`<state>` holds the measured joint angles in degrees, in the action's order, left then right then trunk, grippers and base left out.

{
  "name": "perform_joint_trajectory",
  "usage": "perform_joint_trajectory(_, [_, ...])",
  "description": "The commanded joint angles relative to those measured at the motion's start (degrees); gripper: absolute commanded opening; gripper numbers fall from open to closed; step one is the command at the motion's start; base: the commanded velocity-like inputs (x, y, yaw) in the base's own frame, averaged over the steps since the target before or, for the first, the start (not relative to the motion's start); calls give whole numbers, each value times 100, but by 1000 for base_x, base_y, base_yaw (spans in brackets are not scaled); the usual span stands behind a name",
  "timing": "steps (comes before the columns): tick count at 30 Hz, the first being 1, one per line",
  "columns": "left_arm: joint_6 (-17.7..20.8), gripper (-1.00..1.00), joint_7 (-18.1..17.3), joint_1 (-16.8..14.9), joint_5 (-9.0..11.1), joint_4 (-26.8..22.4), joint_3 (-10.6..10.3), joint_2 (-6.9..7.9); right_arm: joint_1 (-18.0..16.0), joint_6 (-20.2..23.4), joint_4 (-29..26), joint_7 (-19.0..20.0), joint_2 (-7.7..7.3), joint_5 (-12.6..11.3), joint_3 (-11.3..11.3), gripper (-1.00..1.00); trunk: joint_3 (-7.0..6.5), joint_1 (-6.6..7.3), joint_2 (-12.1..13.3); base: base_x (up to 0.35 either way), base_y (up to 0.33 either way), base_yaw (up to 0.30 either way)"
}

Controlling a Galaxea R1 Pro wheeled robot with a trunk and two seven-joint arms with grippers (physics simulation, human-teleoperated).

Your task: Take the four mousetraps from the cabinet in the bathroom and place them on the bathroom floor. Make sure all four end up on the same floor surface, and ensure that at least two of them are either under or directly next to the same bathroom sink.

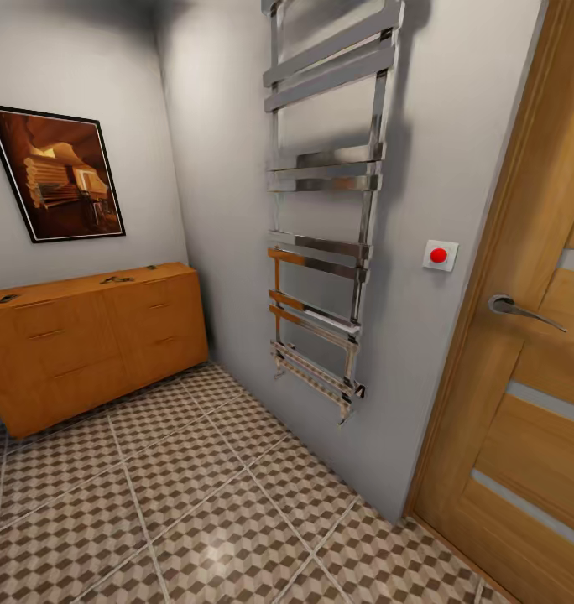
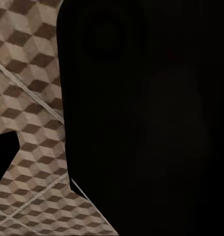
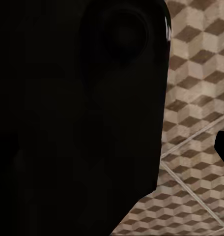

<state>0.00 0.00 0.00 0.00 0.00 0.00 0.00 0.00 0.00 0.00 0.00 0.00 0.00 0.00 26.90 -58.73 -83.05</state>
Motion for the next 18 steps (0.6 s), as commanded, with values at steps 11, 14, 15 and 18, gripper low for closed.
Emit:
perform_joint_trajectory(11, [-354, 100, 282, 357, -18, -354, -2, 26, 353, -354, -353, 212, 234, 123, -25, 100, 3, 0, -3, 0, 0, 0])
perform_joint_trajectory(14, [-450, 100, 281, 454, -18, -450, 10, 26, 352, -450, -450, 214, 257, 130, -26, 100, 3, 0, -3, 0, 0, 0])
perform_joint_trajectory(15, [-482, 100, 281, 487, -18, -482, 14, 26, 350, -483, -482, 216, 260, 131, -26, 100, 3, 0, -3, 0, 0, 0])
perform_joint_trajectory(18, [-579, 100, 283, 584, -12, -578, 28, 47, 349, -579, -579, 219, 262, 137, -21, 100, 3, 0, -3, 0, 0, 0])
